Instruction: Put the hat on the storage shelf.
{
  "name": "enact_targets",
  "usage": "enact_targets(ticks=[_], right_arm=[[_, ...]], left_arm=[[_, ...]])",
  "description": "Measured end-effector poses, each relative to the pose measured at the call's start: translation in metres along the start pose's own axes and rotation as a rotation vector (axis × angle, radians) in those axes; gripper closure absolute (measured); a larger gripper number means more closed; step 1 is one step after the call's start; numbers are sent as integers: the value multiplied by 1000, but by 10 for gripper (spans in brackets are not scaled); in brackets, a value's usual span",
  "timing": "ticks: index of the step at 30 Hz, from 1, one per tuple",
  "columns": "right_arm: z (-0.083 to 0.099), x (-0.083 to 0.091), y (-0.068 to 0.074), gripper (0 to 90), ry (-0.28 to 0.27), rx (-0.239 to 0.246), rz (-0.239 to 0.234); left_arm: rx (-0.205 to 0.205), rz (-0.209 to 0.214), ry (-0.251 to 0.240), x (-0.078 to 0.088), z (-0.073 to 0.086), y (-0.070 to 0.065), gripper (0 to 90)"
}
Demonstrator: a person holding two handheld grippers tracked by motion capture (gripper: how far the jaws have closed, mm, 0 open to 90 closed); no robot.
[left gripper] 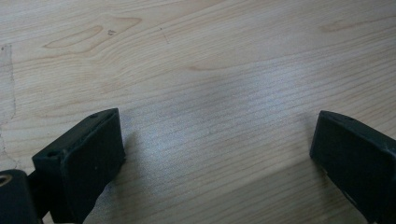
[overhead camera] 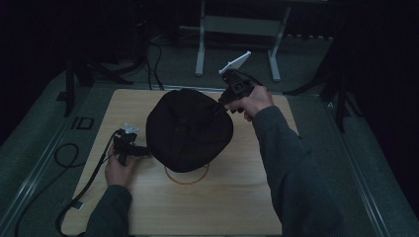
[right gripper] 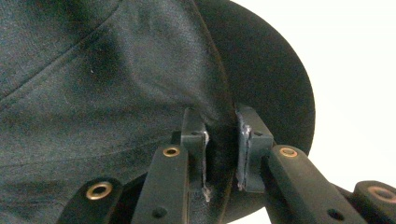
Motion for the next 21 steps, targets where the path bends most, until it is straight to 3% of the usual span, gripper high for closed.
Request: enact_targets(ticks=[21], right_arm=[[-3, -14, 2, 731, 19, 1, 29]], left_arm=[[0, -1, -1, 0, 0, 0, 24]])
Point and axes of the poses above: each handheld gripper's, and its own axes: x roughly backward along the jaws, z roughly out of its underside, y roughly to its left, the point moved 1 cm from there along -x, roughly forward along the jaws, and after that the axes turned 13 degrees about x, right-handed, at the moved point
